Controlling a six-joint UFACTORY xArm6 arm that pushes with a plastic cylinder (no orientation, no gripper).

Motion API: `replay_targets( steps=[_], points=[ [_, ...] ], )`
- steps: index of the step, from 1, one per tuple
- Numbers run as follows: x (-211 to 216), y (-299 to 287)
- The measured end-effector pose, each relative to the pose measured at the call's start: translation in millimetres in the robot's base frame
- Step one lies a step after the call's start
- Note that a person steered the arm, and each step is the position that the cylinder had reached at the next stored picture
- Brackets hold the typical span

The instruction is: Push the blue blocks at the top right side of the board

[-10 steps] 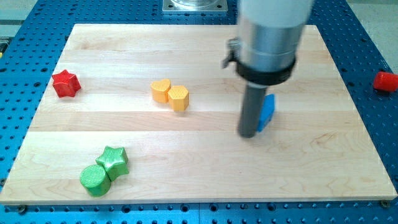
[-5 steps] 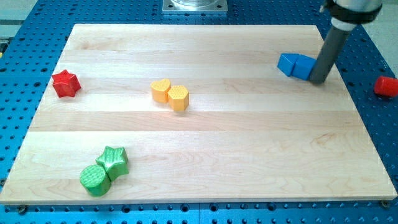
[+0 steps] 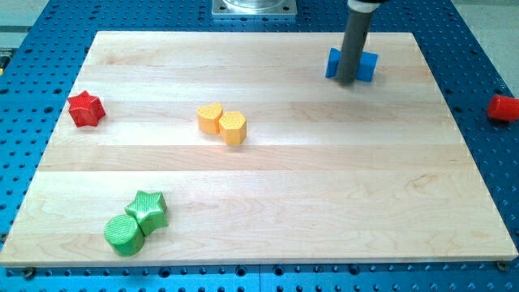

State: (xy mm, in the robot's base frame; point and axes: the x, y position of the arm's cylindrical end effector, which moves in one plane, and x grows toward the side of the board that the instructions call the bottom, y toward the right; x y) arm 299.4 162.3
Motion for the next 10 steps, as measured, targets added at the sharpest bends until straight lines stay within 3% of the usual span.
replay_targets(
  steps=[1,2,3,5,7,9,10],
  points=[
    [9,-26],
    [53,-59],
    [-7,-66],
    [-28,-3],
    [49,32],
    [-15,65],
    [6,76]
  ],
)
